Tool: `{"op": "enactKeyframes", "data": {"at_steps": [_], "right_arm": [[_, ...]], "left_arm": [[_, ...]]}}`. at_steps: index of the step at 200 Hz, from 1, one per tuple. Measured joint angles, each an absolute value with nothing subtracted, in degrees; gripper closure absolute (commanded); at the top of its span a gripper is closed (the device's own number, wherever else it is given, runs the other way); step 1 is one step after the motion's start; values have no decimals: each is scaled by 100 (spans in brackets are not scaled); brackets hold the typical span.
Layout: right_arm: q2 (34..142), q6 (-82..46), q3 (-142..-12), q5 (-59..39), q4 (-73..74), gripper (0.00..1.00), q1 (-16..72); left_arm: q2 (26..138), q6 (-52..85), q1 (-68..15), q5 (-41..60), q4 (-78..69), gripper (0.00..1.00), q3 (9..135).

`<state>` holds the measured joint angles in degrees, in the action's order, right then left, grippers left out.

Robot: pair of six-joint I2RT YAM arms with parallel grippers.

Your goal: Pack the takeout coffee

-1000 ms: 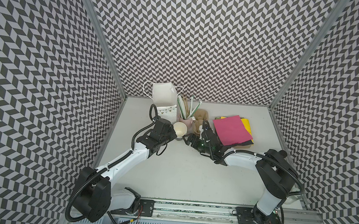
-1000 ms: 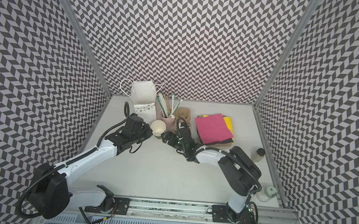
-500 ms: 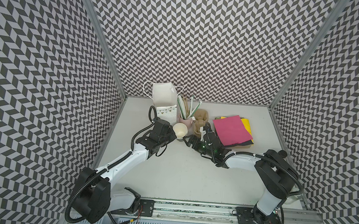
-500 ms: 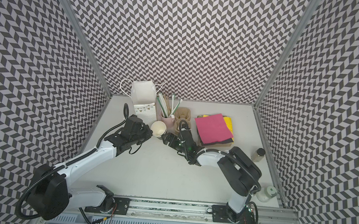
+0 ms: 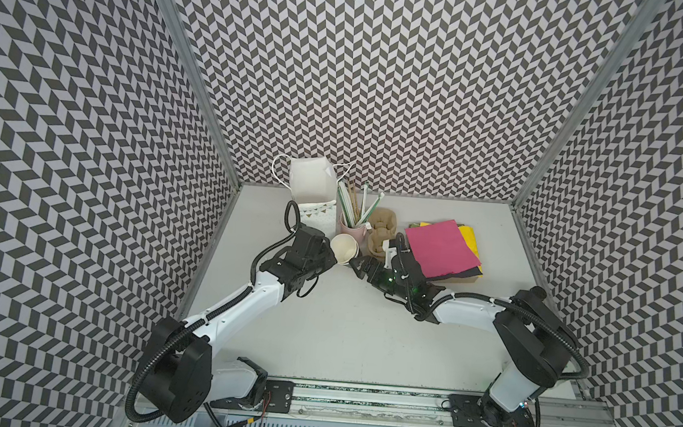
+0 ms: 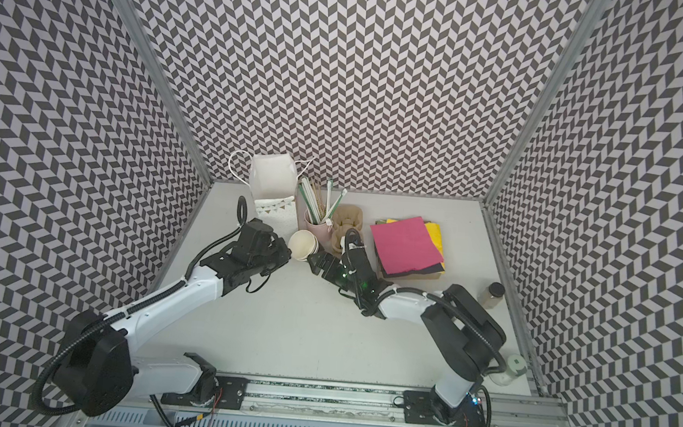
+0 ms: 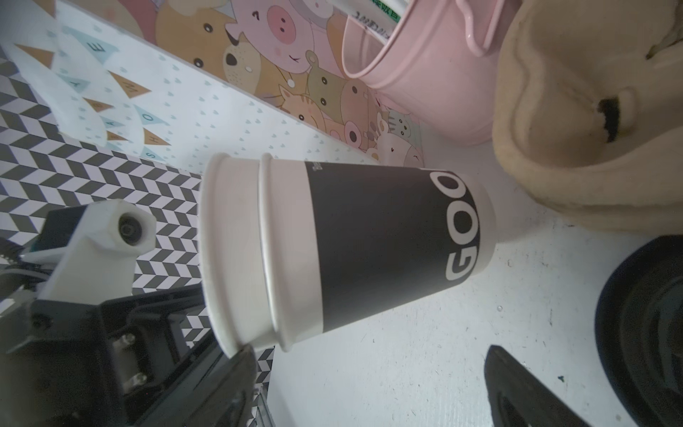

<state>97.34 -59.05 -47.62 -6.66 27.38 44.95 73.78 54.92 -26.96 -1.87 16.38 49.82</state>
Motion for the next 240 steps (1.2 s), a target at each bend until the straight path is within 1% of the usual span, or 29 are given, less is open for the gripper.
{"op": "enactKeyframes", "data": {"at_steps": [81,143,185,240], "right_arm": [[9907,-5913,-4805,-644,2700,6,4499],[9968,-5898,-4823,-576,2657,6,4504],[9981,-5896,-4823,-572,2600,6,4521],[9977,-5686,-4847,-574,2486,6,4521]], "left_arm": [[7343,5561,-2703,-97,1653,100,4980],[6853,5666,-2738,25,1651,100,4923],[6722,5666,-2740,75,1669,100,4888],[6556,5457,-2740,-263,2093,100,5096]]}}
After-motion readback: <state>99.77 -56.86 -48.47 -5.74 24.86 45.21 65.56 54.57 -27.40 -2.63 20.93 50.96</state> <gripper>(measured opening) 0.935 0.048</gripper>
